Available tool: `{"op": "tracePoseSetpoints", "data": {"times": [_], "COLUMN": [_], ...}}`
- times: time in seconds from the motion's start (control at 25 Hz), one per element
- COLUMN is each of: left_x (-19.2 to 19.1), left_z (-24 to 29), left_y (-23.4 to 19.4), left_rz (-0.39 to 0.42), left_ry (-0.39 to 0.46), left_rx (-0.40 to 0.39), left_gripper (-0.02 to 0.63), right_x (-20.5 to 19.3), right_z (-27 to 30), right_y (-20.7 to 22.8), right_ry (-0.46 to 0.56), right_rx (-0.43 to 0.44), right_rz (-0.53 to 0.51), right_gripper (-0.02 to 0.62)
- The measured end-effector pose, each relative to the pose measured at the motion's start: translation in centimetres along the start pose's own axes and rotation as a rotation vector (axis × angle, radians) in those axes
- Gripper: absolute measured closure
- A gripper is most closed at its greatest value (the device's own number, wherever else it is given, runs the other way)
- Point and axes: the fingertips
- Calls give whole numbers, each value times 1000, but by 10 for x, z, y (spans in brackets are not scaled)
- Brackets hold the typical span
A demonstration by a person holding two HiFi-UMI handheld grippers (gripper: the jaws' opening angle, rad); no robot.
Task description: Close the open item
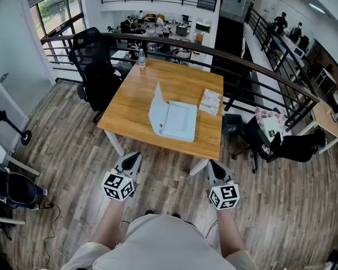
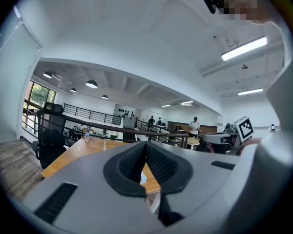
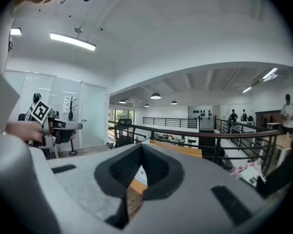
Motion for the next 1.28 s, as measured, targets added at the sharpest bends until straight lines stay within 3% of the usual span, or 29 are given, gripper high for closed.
{"op": "tracePoseSetpoints", "data": {"times": [0.84, 1.28], "left_x": [-4, -11], "left_z": [-4, -14], "left_y": [-16, -39], "left_rz": [-31, -17], "left_ry": [-14, -32], "left_rx": [-8, -56], "left_gripper": [612, 612], "right_x": [1, -2], "right_z": [2, 12], "right_y": [-11, -35], "right_ry": [-6, 10], "right_rx": [-26, -73], "right_rz": [21, 44], "right_gripper": [594, 594]}}
Point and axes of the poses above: the fingertips, and each gripper's own axes: z forward along the fingers, y to its right, x out of its top, and after that the axes turned 1 degree about x, right-handed
